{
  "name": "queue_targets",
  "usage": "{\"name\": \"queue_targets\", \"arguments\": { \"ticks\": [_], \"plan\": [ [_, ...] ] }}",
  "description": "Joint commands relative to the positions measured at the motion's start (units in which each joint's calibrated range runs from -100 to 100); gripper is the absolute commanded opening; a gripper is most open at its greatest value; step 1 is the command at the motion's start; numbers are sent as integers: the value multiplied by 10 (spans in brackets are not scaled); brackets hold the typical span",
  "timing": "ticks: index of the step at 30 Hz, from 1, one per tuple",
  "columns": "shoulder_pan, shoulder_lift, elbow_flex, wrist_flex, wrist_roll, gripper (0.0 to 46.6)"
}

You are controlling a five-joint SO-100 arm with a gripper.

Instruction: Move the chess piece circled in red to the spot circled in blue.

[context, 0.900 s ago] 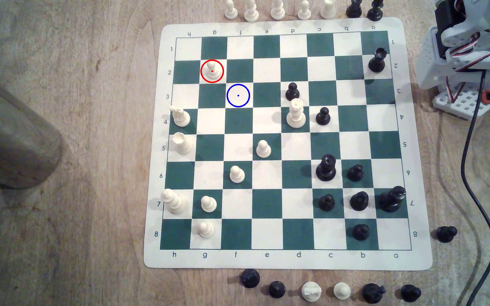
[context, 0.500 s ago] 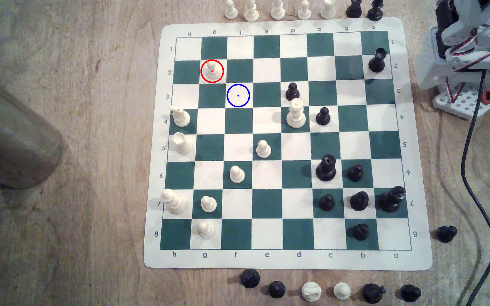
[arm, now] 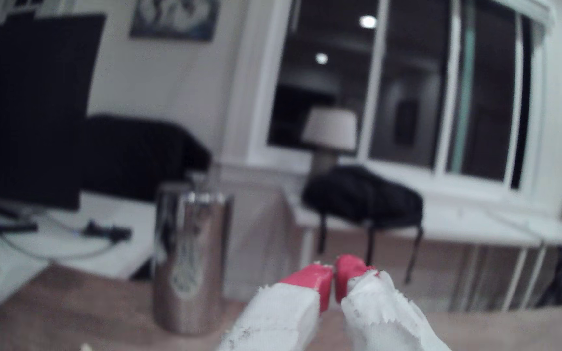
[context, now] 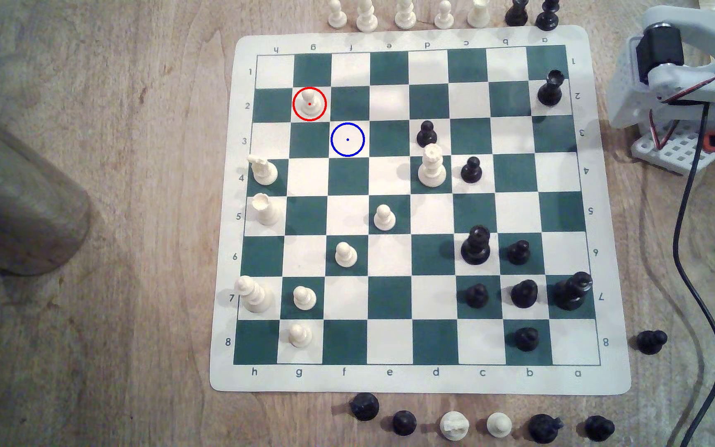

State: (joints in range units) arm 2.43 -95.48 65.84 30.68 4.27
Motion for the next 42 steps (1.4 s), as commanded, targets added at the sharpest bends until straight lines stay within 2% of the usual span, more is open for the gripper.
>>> {"name": "queue_targets", "arguments": {
  "ticks": [1,2,4,10,15,16,24,29,30,34,42],
  "plan": [
    [-18,53,-71,151,-6,3],
    [-27,71,-79,168,-10,3],
    [-34,158,-118,190,-25,38],
    [-38,336,-227,195,-43,112],
    [-43,505,-376,229,-60,117],
    [-40,558,-421,233,-69,122],
    [-22,771,-567,240,-84,117],
    [-4,905,-667,244,-102,120],
    [1,939,-694,254,-110,135],
    [5,976,-707,255,-113,161],
    [7,1042,-774,253,-108,168]
  ]
}}
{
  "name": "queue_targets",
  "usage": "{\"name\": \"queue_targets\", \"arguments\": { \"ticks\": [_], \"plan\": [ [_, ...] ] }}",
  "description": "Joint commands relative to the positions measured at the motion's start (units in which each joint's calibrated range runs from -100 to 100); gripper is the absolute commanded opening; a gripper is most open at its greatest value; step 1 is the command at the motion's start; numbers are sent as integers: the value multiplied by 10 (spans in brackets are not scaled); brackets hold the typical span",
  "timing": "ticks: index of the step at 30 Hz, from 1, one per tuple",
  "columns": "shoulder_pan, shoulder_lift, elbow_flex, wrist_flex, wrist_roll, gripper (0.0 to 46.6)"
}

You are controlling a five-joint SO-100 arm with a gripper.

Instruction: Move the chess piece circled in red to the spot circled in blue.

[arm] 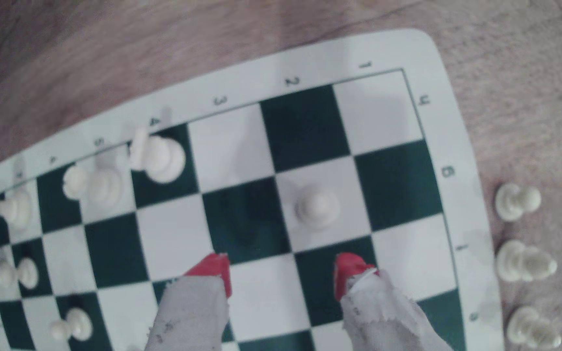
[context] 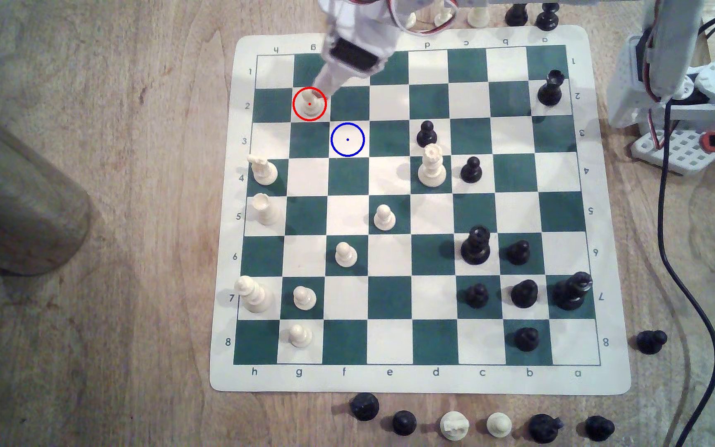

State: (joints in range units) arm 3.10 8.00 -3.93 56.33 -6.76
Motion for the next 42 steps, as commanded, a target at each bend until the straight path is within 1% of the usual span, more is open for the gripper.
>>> {"name": "queue_targets", "arguments": {
  "ticks": [1,8,20,29,42],
  "plan": [
    [1,21,-84,-11,1,166],
    [-1,63,-98,-26,1,160],
    [-3,126,-163,-24,1,157],
    [7,153,-176,-27,3,153],
    [3,169,-179,-39,3,147]
  ]
}}
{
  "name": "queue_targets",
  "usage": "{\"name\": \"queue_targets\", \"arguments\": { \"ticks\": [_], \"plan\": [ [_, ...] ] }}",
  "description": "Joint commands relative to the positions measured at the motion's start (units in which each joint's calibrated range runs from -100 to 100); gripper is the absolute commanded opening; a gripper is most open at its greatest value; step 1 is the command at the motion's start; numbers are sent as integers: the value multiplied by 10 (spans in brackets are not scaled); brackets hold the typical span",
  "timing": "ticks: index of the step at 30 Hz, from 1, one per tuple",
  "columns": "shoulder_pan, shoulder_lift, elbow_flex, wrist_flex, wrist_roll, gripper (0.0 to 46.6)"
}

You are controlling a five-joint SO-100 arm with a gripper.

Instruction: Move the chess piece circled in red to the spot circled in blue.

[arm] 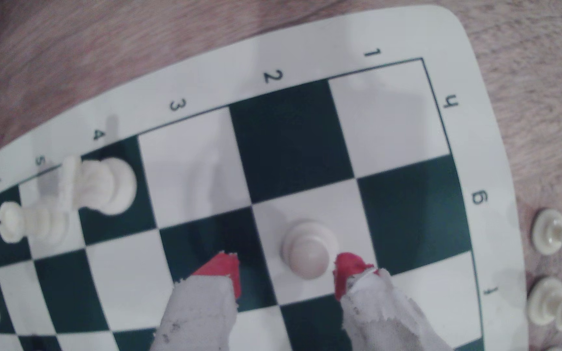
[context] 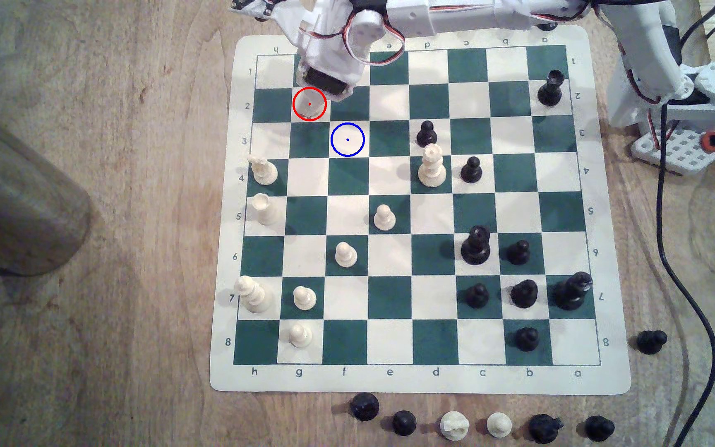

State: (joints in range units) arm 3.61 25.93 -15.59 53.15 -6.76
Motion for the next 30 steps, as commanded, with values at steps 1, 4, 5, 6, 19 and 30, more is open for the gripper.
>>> {"name": "queue_targets", "arguments": {
  "ticks": [1,4,5,6,19,30],
  "plan": [
    [-3,-10,-63,-7,3,146],
    [-4,-7,-63,-12,2,144],
    [-4,-6,-63,-14,2,144],
    [-5,-5,-64,-15,2,144],
    [-7,12,-77,-20,0,130],
    [-11,16,-82,-20,0,97]
  ]
}}
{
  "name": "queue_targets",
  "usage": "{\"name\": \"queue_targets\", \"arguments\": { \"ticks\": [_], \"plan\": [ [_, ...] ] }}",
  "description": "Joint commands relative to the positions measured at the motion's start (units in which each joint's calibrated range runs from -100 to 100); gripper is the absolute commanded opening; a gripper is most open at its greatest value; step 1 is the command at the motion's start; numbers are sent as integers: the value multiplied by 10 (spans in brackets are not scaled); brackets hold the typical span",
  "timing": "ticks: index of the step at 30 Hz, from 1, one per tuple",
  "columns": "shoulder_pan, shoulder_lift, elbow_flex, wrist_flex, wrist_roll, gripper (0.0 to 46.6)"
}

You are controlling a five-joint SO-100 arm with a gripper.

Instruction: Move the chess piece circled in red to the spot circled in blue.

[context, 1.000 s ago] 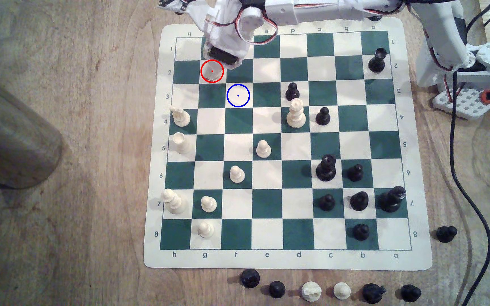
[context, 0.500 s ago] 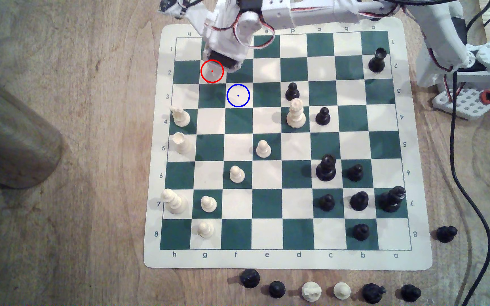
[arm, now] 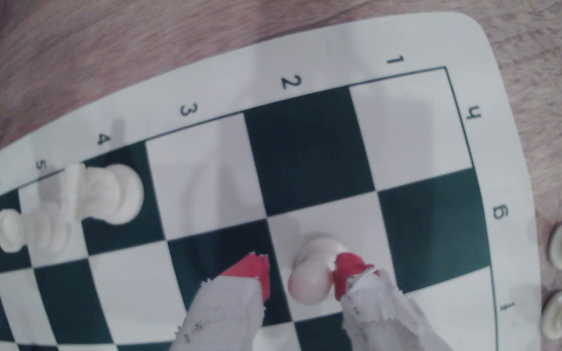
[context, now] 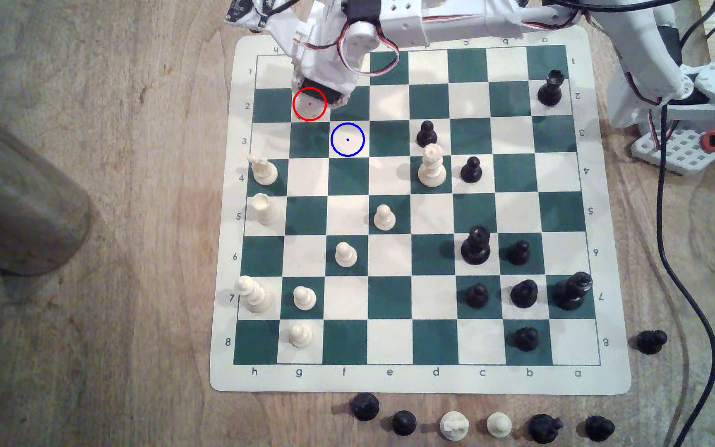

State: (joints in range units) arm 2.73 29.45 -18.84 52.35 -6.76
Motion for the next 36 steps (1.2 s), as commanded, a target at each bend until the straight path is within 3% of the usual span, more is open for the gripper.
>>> {"name": "queue_targets", "arguments": {
  "ticks": [1,8,13,27,36],
  "plan": [
    [-2,-19,-49,-12,0,91],
    [-1,-12,-49,-12,3,54],
    [-3,-11,-49,-9,6,3],
    [20,-96,-100,62,18,3],
    [-2,-186,-71,132,5,3]
  ]
}}
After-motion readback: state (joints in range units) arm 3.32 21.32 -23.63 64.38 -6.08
